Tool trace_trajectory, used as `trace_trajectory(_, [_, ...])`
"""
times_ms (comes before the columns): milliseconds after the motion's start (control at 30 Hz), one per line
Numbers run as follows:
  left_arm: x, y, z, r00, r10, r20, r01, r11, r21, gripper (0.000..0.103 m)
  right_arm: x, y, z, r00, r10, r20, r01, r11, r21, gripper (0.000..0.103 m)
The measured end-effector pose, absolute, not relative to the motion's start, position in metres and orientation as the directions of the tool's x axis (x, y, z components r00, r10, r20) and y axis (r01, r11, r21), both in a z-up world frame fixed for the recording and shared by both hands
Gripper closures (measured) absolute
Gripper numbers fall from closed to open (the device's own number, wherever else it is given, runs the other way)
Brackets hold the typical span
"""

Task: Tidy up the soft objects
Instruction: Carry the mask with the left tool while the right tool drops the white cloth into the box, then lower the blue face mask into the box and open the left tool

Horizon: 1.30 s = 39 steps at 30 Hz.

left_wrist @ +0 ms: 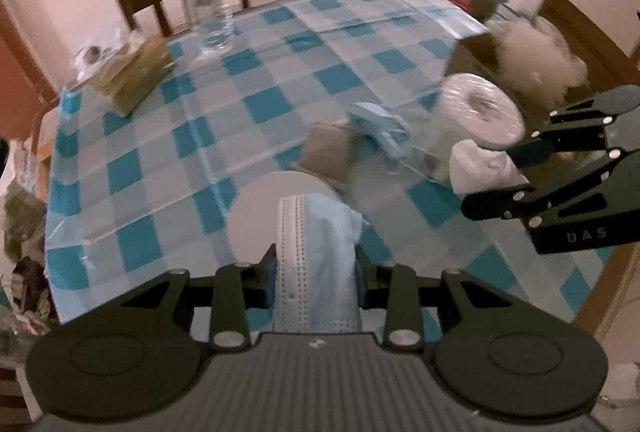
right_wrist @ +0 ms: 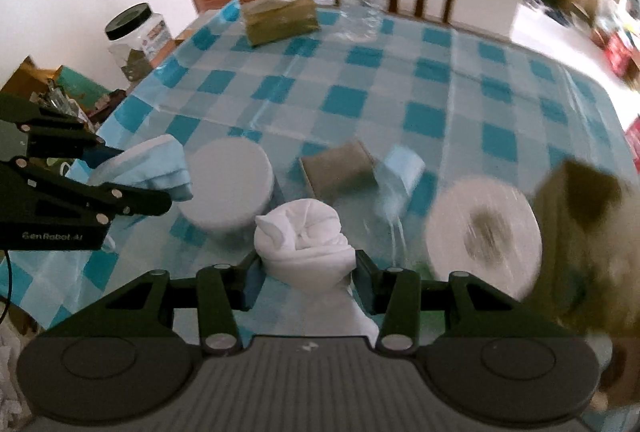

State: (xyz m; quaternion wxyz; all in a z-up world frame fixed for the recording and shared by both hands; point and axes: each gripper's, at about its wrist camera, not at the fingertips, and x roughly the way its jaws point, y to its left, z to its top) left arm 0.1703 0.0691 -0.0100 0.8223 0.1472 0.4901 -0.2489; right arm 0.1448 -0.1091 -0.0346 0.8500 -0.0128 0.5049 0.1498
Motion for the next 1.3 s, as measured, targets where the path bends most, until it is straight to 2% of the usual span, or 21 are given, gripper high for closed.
trace_trajectory(300, [0.129, 0.012, -0.005, 0.374, -0.310, -0.874, 0.622, 0.783, -0.012, 0.069, 0.089, -0.180, -0.040, 0.471, 0.162, -0.867, -0.109, 0.986, 0.124, 0.051])
trace_trajectory(500, [0.114, -0.045, -0.002, 0.358, -0.345, -0.868, 0.629, 0.776, -0.049, 0.069, 0.068, -0.239, -0.038, 0.509, 0.055, -0.859, -0.042, 0.998, 0.039, 0.051])
trace_trajectory(833, [0.104, -0.145, -0.001, 0.338, -0.392, -0.855, 0.674, 0.735, -0.070, 0.069, 0.062, -0.356, -0.031, 0.553, -0.040, -0.832, 0.078, 0.997, 0.004, 0.051])
trace_trajectory(1133, [0.110, -0.209, -0.001, 0.350, -0.391, -0.851, 0.684, 0.727, -0.053, 0.069, 0.087, -0.423, -0.040, 0.569, -0.099, -0.816, 0.133, 0.991, -0.027, 0.049])
trace_trajectory(1167, [0.111, -0.215, -0.002, 0.350, -0.391, -0.851, 0.684, 0.728, -0.053, 0.069, 0.090, -0.428, -0.042, 0.571, -0.105, -0.814, 0.140, 0.990, -0.029, 0.044])
trace_trajectory(1200, [0.113, -0.219, -0.002, 0.350, -0.391, -0.851, 0.684, 0.728, -0.053, 0.069, 0.094, -0.433, -0.044, 0.575, -0.107, -0.811, 0.144, 0.989, -0.029, 0.030])
trace_trajectory(1267, [0.116, -0.229, -0.004, 0.351, -0.386, -0.853, 0.681, 0.731, -0.051, 0.069, 0.099, -0.441, -0.048, 0.583, -0.118, -0.804, 0.159, 0.987, -0.030, 0.012])
trace_trajectory(1300, [0.117, -0.233, -0.006, 0.349, -0.387, -0.854, 0.679, 0.732, -0.054, 0.069, 0.100, -0.445, -0.049, 0.589, -0.122, -0.799, 0.169, 0.985, -0.026, 0.007])
